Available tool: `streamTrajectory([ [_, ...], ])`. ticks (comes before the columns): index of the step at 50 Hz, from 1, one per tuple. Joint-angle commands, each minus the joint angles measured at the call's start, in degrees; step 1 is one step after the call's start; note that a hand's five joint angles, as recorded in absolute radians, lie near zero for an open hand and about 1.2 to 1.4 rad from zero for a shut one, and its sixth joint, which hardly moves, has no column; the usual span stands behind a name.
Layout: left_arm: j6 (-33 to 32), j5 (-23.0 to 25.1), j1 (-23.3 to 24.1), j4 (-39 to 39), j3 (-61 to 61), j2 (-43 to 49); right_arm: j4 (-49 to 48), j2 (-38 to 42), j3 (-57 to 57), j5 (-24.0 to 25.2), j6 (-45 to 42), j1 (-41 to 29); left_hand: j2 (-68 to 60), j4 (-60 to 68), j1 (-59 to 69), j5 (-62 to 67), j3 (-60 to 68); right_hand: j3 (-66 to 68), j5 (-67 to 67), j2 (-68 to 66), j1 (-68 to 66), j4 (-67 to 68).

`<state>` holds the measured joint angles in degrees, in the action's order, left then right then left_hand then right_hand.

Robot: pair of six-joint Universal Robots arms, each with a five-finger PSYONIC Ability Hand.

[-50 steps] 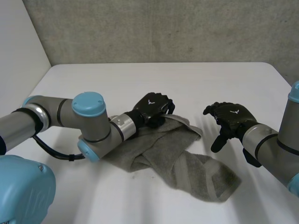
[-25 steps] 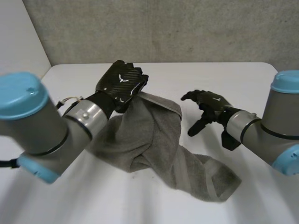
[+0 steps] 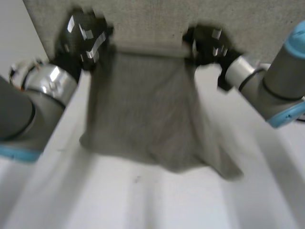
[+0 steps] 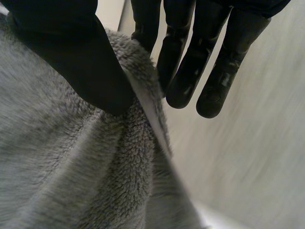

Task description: Fold the towel.

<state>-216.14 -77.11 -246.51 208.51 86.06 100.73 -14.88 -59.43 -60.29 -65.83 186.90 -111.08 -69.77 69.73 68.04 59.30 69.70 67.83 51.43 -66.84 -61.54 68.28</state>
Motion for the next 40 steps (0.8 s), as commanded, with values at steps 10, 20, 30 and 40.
streamTrajectory([
  [10, 5.38, -4.98, 0.33, 12.53, 3.23, 1.14, -13.24, -14.75, -22.77, -9.23, -29.58, -9.41, -10.23, 10.27, 11.96, 10.7, 10.3, 12.17, 18.57, -13.16, -18.46, 11.72],
  [20, -2.35, -5.85, 2.0, -9.07, 26.24, 2.62, 25.34, -4.48, -24.96, -11.26, -36.62, -9.41, -10.23, 10.27, 11.96, 10.7, 10.3, 12.17, 18.57, -13.16, -18.46, 11.72],
  [30, -0.6, -10.51, 3.84, -12.43, 26.27, 4.83, 18.76, -2.89, -27.34, -6.42, -29.68, -6.35, -10.23, 10.27, 11.96, 10.7, 10.3, 6.9, 13.3, -7.89, -13.19, 6.45],
  [40, 4.06, -10.86, 8.07, -12.6, 23.63, 0.78, 15.15, -3.24, -29.36, -6.15, -20.88, -2.21, -10.23, 10.27, 11.96, 10.7, 10.3, -20.74, -14.34, 19.74, 14.45, -21.19],
])
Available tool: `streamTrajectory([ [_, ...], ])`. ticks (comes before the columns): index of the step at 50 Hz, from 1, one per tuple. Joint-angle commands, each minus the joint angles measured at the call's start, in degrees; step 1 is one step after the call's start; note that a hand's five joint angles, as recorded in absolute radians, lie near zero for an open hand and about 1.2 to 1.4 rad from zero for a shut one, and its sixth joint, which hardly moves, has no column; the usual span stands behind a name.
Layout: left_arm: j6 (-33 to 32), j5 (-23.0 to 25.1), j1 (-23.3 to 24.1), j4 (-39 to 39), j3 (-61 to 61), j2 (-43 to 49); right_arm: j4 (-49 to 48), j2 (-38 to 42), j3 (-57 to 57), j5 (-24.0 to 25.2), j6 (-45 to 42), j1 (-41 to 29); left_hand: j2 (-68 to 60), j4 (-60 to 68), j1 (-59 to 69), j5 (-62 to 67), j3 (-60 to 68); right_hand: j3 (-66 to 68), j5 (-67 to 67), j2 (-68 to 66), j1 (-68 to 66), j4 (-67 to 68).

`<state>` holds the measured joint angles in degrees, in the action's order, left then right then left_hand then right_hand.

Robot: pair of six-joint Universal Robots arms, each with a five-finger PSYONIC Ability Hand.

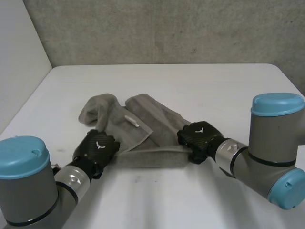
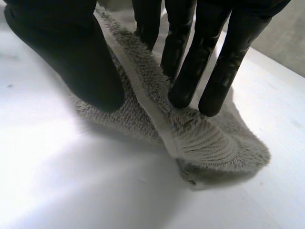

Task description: Fold the towel.

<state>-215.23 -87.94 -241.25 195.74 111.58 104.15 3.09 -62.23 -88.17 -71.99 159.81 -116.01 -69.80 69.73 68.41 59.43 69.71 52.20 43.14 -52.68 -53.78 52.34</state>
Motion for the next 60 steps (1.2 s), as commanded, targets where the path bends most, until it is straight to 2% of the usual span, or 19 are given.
streamTrajectory([
  [1, 3.67, -0.12, 3.15, 0.08, -2.15, -2.81, -3.7, -0.43, -1.91, 0.0, 7.52, 3.15, -10.2, 10.27, 11.59, 10.57, 10.29, -10.61, -11.55, 11.09, 12.19, -10.74],
  [9, 3.94, -0.21, 3.59, 0.08, -2.33, -2.81, -8.53, -0.26, -3.49, 0.09, 13.85, 5.88, -10.2, 10.27, 11.59, 10.57, 10.29, -14.36, -15.3, 14.84, 15.95, -14.5],
  [21, 3.94, -0.56, 2.97, -0.09, -2.94, -3.08, -14.08, 1.5, -4.64, -0.61, 13.42, 6.85, -10.2, 10.27, 11.59, 10.57, 10.29, -12.34, -13.28, 12.82, 13.93, -12.48],
  [24, 3.94, -0.91, 2.97, -0.09, -3.03, -3.08, -14.61, 2.12, -4.38, -0.61, 13.07, 6.85, -10.2, 10.27, 11.59, 10.57, 10.29, -8.47, -9.42, 8.96, 10.06, -8.61],
  [26, 3.94, -1.0, 2.89, -0.01, -3.12, -3.08, -14.69, 3.16, -3.68, -0.52, 12.72, 7.2, -10.2, 10.27, 11.59, 10.57, 10.29, 4.06, 3.12, -3.58, -2.47, 3.92],
  [29, 4.03, -1.0, 2.89, 0.0, -3.21, -3.08, -14.78, 3.52, -3.5, -0.44, 12.55, 7.2, -10.2, 10.27, 11.59, 10.57, 10.29, 11.21, 10.27, -10.73, -9.62, 11.07],
  [31, 4.03, -1.0, 2.71, 0.17, -3.47, -3.08, -14.43, 4.31, -2.89, -0.09, 12.11, 7.29, -10.2, 10.27, 11.59, 10.57, 10.29, 27.71, 26.76, -27.22, -26.12, 27.57],
  [35, 4.12, -1.0, 1.74, 0.17, -4.17, -3.08, -13.81, 4.66, -1.83, -0.17, 11.4, 8.25, -10.2, 10.27, 11.59, 10.57, 10.29, 27.8, 26.86, -27.32, -26.22, 27.66],
  [40, 5.43, -1.09, 0.42, 0.08, -5.76, -4.13, -11.97, 0.71, -0.33, 0.27, 10.08, 11.77, -10.2, 10.27, 11.59, 10.57, 10.29, 27.8, 26.86, -27.32, -26.22, 27.66],
  [45, 9.82, -1.79, -0.28, 0.0, -11.89, -12.81, -8.55, -11.21, 6.41, -0.26, 5.17, 12.3, -10.2, 10.27, 11.59, 10.57, 10.29, 27.8, 26.86, -27.32, -26.22, 27.66],
  [48, 10.79, -2.41, -0.28, -0.09, -14.28, -15.47, -7.05, -14.23, 8.89, -0.61, 4.02, 12.3, -10.2, 10.27, 11.59, 10.57, 10.29, 27.8, 26.86, -27.32, -26.22, 27.66],
  [51, 10.88, -4.51, 0.16, -2.71, -21.64, -22.48, 0.92, -23.7, 18.09, -0.53, 2.97, 12.56, -10.2, 10.27, 11.59, 10.57, 10.29, 27.8, 26.86, -27.32, -26.22, 27.66],
  [57, 10.79, -5.05, -0.01, -9.5, -29.93, -24.79, 8.77, -26.1, 26.56, -0.44, 0.5, 11.68, -10.2, 10.27, 11.59, 10.57, 10.29, 27.8, 26.86, -27.32, -26.22, 27.66],
  [59, 10.79, -4.96, -0.19, -14.31, -33.08, -24.0, 13.93, -25.66, 31.11, -0.87, -4.22, 10.02, -10.2, 10.27, 11.59, 10.57, 10.29, 27.8, 26.86, -27.32, -26.22, 27.66],
  [60, 10.79, -4.96, -0.19, -14.33, -33.09, -24.0, 13.96, -25.66, 31.13, -0.88, -4.24, 10.01, -10.2, 10.27, 11.59, 10.57, 10.29, 27.8, 26.86, -27.32, -26.22, 27.66],
])
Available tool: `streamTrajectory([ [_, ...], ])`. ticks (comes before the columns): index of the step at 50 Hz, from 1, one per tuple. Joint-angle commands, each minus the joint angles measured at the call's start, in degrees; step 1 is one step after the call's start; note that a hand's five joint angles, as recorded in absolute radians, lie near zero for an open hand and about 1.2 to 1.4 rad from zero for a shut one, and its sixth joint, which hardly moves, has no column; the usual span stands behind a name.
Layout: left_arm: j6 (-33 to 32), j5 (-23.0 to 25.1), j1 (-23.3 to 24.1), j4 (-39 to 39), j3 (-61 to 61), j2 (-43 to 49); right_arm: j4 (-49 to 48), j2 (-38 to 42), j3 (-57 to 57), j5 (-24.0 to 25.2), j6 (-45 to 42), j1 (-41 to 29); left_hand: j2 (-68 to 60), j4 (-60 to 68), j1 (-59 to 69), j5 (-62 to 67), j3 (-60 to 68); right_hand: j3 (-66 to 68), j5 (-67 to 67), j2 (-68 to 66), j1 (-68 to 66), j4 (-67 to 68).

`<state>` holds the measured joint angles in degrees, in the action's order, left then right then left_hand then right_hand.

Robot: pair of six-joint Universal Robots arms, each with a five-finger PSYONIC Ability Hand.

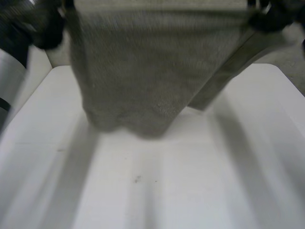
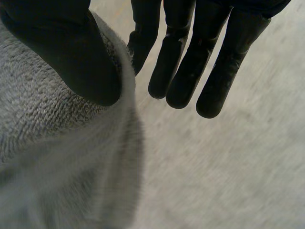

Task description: Fold the towel.

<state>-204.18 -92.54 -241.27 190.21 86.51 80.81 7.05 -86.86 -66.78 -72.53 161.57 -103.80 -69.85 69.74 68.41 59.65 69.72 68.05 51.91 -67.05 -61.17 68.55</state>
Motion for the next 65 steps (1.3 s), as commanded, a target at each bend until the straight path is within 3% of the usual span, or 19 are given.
streamTrajectory([
  [1, -0.51, -0.36, -0.26, -10.81, -8.55, 0.39, 12.0, -0.16, 11.39, -0.5, -8.36, -3.41, -10.15, 10.26, 11.59, 10.35, 10.28, 11.95, 18.09, -12.95, -18.83, 11.45],
  [11, -6.23, -0.45, -0.43, -13.03, -4.42, 11.21, 16.59, 10.84, 12.72, -5.34, -14.36, -5.8, -10.15, 10.26, 11.59, 10.35, 10.28, 11.95, 18.09, -12.95, -18.83, 11.45],
  [16, -6.67, 0.26, -4.46, -12.24, -5.39, 23.66, 16.06, 21.27, 13.25, -5.87, -16.37, -6.24, -10.15, 10.26, 11.59, 10.35, 10.28, 11.95, 18.09, -12.95, -18.83, 11.45],
  [22, -6.49, 1.31, -5.88, -8.02, -9.87, 29.58, 11.32, 28.15, 16.41, -6.74, -17.61, -6.68, -10.15, 10.26, 11.59, 10.35, 10.28, 11.95, 18.09, -12.95, -18.83, 11.45],
  [25, -4.83, 2.28, -6.41, 5.2, -14.43, 30.02, -2.77, 30.44, 19.75, -10.33, -16.82, -7.47, -10.15, 10.26, 11.59, 10.35, 10.28, 11.95, 18.09, -12.95, -18.83, 11.45],
  [26, -4.82, 2.28, -6.41, 5.25, -14.44, 30.02, -2.83, 30.44, 19.75, -10.35, -16.82, -7.47, -10.15, 10.26, 11.59, 10.35, 10.28, 11.95, 18.09, -12.95, -18.83, 11.45],
  [28, -2.81, 2.02, -6.24, 16.01, -16.46, 28.36, -17.78, 28.26, 18.54, -13.59, -15.07, -7.82, -10.15, 10.26, 11.59, 10.35, 10.28, 11.95, 18.09, -12.95, -18.83, 11.45],
  [29, -2.8, 2.02, -6.23, 16.06, -16.47, 28.35, -17.86, 28.24, 18.52, -13.6, -15.06, -7.82, -10.15, 10.26, 11.59, 10.35, 10.28, 11.95, 18.09, -12.95, -18.83, 11.45],
  [31, -1.75, 1.75, -6.32, 20.37, -16.99, 26.5, -32.04, 22.73, 13.54, -15.26, -12.7, -7.82, -10.15, 10.26, 11.59, 10.35, 10.28, 11.95, 18.09, -12.95, -18.83, 11.45],
  [35, 0.1, 0.53, -5.18, 26.08, -15.77, 22.03, -38.5, 17.89, 7.74, -15.18, -9.89, -7.91, -10.15, 10.26, 11.59, 10.35, 10.28, 11.95, 18.09, -12.95, -18.83, 11.45],
  [40, 0.01, -1.68, -4.74, 25.82, -10.05, 18.68, -35.62, 15.59, 3.41, -15.01, -8.91, -8.0, -10.15, 10.26, 11.59, 10.35, 10.28, 11.95, 18.09, -12.95, -18.83, 11.45],
  [50, -6.75, -1.68, -4.22, 18.72, 11.19, 15.78, -8.76, 15.58, -2.82, -10.0, -9.7, -7.12, -10.15, 10.26, 11.59, 10.35, 10.28, 11.95, 18.09, -12.95, -18.83, 11.45],
  [54, -6.76, -1.32, -2.81, 17.47, 16.58, 17.01, -3.8, 15.23, -7.14, -9.47, -9.96, -7.03, -10.15, 10.26, 11.59, 10.35, 10.28, 11.95, 18.09, -12.95, -18.83, 11.45],
  [56, -6.58, -1.24, -2.19, 17.65, 18.25, 18.24, -4.15, 15.15, -8.46, -8.77, -10.14, -7.03, -6.47, 6.58, 7.91, 6.67, 6.6, 11.95, 18.09, -12.95, -18.83, 11.45],
  [58, -6.23, -1.24, -2.1, 18.43, 18.43, 21.3, -5.99, 13.93, -9.69, -6.93, -10.23, -7.03, 17.62, -17.51, -16.18, -17.42, -17.49, 11.95, 18.09, -12.95, -18.83, 11.45],
  [59, -6.23, -1.24, -2.1, 18.44, 18.43, 21.32, -6.0, 13.92, -9.69, -6.92, -10.23, -7.03, 17.75, -17.64, -16.31, -17.55, -17.62, 11.95, 18.09, -12.95, -18.83, 11.45],
  [61, -5.36, -1.32, -1.93, 19.49, 16.07, 24.03, -6.96, 10.42, -9.25, -5.26, -10.05, -7.2, 32.84, -32.74, -31.41, -32.64, -32.72, 11.95, 18.09, -12.95, -18.83, 11.45],
  [65, -3.07, -1.24, -1.93, 20.9, 12.98, 26.15, -7.05, 7.85, -8.55, -4.02, -9.96, -7.47, 37.43, -37.32, -35.99, -37.23, -37.31, 11.95, 18.09, -12.95, -18.83, 11.45],
])
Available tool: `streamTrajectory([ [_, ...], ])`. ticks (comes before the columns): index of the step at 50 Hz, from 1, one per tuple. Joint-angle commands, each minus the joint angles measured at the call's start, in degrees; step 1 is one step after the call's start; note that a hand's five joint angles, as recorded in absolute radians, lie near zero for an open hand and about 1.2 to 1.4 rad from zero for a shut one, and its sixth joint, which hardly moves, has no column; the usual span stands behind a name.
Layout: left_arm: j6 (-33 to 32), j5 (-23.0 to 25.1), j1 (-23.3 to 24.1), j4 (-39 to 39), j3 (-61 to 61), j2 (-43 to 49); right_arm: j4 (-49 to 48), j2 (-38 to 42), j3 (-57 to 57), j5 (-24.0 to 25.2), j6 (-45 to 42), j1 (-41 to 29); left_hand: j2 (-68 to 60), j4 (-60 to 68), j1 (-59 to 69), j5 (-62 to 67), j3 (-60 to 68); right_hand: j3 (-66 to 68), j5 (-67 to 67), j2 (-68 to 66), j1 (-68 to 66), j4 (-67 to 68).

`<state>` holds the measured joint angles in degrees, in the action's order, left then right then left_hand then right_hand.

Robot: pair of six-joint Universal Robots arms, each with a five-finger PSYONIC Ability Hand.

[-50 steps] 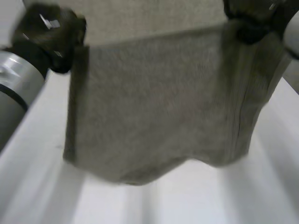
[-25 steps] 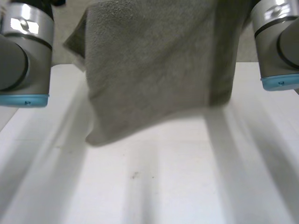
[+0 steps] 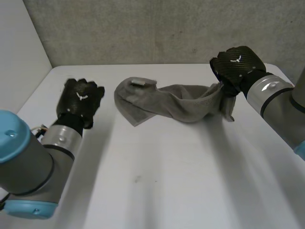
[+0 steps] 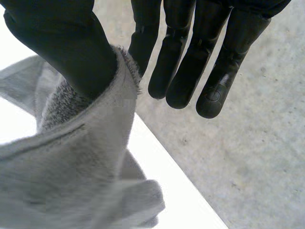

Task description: Fold the towel.

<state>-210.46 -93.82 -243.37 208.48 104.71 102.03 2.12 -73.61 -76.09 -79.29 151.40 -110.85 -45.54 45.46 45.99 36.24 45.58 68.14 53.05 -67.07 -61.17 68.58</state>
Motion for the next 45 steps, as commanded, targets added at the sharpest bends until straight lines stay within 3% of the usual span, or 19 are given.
streamTrajectory([
  [1, 4.87, 0.13, 0.18, 3.33, -6.78, 5.72, -2.12, -6.62, 0.95, 3.44, 0.21, -0.68, 15.45, -15.37, -15.91, -16.16, -15.49, 11.86, 16.95, -12.93, -18.83, 11.42],
  [3, 6.46, 0.75, 0.09, 3.95, -8.21, 6.43, -2.03, -7.86, 0.95, 3.79, 0.39, -0.86, 16.65, -16.58, -17.11, -17.36, -16.69, 11.86, 16.95, -12.93, -18.83, 11.42],
  [8, 11.12, 7.51, 0.09, 5.53, -13.3, 9.51, -2.3, -12.35, -0.28, 4.06, 0.21, -1.12, 16.65, -16.58, -17.11, -17.36, -16.69, 11.86, 16.95, -12.93, -18.83, 11.42],
  [10, 14.27, 14.42, 0.09, 5.71, -16.63, 11.78, -2.12, -14.45, -0.63, 4.32, 0.47, -1.38, 16.15, -16.07, -16.6, -16.85, -16.19, 11.86, 16.95, -12.93, -18.83, 11.42],
  [11, 14.29, 14.46, 0.09, 5.71, -16.64, 11.79, -2.12, -14.46, -0.64, 4.32, 0.48, -1.38, 16.15, -16.07, -16.6, -16.85, -16.19, 11.86, 16.95, -12.93, -18.83, 11.42],
  [13, 16.82, 21.28, 0.09, 5.71, -19.53, 14.15, -2.03, -17.25, -1.51, 5.28, 0.48, -2.0, 15.98, -15.9, -16.43, -16.68, -16.02, 11.86, 16.95, -12.93, -18.83, 11.42],
  [14, 16.84, 21.31, 0.09, 5.71, -19.54, 14.16, -2.03, -17.27, -1.51, 5.29, 0.48, -2.0, 15.98, -15.9, -16.43, -16.68, -16.02, 11.86, 16.95, -12.93, -18.83, 11.42],
  [17, 18.5, 31.56, 0.09, 5.53, -23.31, 18.1, -2.12, -21.12, -4.23, 8.18, 0.39, -2.17, 15.81, -15.74, -16.27, -16.52, -15.85, 11.86, 16.95, -12.93, -18.83, 11.42],
  [22, 18.59, 36.61, 0.18, 4.65, -26.05, 21.19, -2.12, -24.9, -7.57, 10.82, 0.3, -2.26, 15.81, -15.73, -16.27, -16.52, -15.85, 11.86, 16.95, -12.93, -18.83, 11.42],
  [24, 18.77, 40.98, 0.18, 3.26, -27.97, 24.08, -2.12, -26.05, -8.54, 11.35, 0.47, -2.26, 15.48, -15.4, -15.93, -16.18, -15.51, 11.86, 16.95, -12.93, -18.83, 11.42],
  [27, 19.3, 42.67, 0.18, 2.28, -28.6, 25.06, -2.12, -27.89, -10.65, 12.32, 0.3, -2.26, 15.48, -15.4, -15.93, -16.18, -15.51, 11.86, 16.95, -12.93, -18.83, 11.42],
  [32, 22.63, 49.68, 0.44, -4.03, -29.47, 27.87, -2.47, -28.96, -12.23, 12.67, 0.13, -2.17, 10.96, -10.89, -11.42, -11.67, -11.0, 11.86, 16.95, -12.93, -18.83, 11.42],
  [35, 22.64, 50.76, 0.44, -5.36, -29.74, 28.4, -2.65, -28.35, -12.24, 12.67, 0.04, -1.3, 6.22, -6.15, -6.68, -6.93, -6.26, 11.86, 16.95, -12.93, -18.83, 11.42],
  [37, 22.72, 51.11, 0.35, -6.42, -30.61, 28.93, -2.74, -28.08, -12.24, 12.76, 0.04, -1.21, -14.67, 14.75, 14.22, 13.97, 14.63, 11.86, 16.95, -12.93, -18.83, 11.42],
  [38, 22.72, 51.11, 0.35, -6.42, -30.62, 28.93, -2.91, -27.99, -12.06, 12.76, 0.04, -1.03, -14.8, 14.88, 14.35, 14.1, 14.76, 11.86, 16.95, -12.93, -18.83, 11.42],
  [39, 22.9, 50.76, 0.35, -6.42, -31.14, 28.76, -2.91, -27.99, -12.06, 12.76, 0.04, -1.03, -32.29, 32.37, 31.83, 31.59, 32.25, 11.86, 16.95, -12.93, -18.83, 11.42],
  [41, 22.9, 49.88, 0.26, -6.33, -31.67, 28.49, -3.79, -27.55, -11.62, 12.67, 0.12, 0.19, -34.46, 34.54, 34.01, 33.76, 34.42, 11.86, 16.95, -12.93, -18.83, 11.42],
  [43, 22.9, 47.68, 0.0, -6.07, -32.2, 28.23, -4.31, -26.77, -11.36, 12.67, 0.04, 0.9, -34.46, 34.54, 34.01, 33.76, 34.42, 11.86, 16.95, -12.93, -18.83, 11.42],
  [45, 22.64, 37.98, -1.31, -5.2, -33.51, 26.65, -4.93, -25.88, -11.01, 12.58, 0.04, 1.17, -34.46, 34.54, 34.01, 33.76, 34.42, 11.86, 16.95, -12.93, -18.83, 11.42],
])
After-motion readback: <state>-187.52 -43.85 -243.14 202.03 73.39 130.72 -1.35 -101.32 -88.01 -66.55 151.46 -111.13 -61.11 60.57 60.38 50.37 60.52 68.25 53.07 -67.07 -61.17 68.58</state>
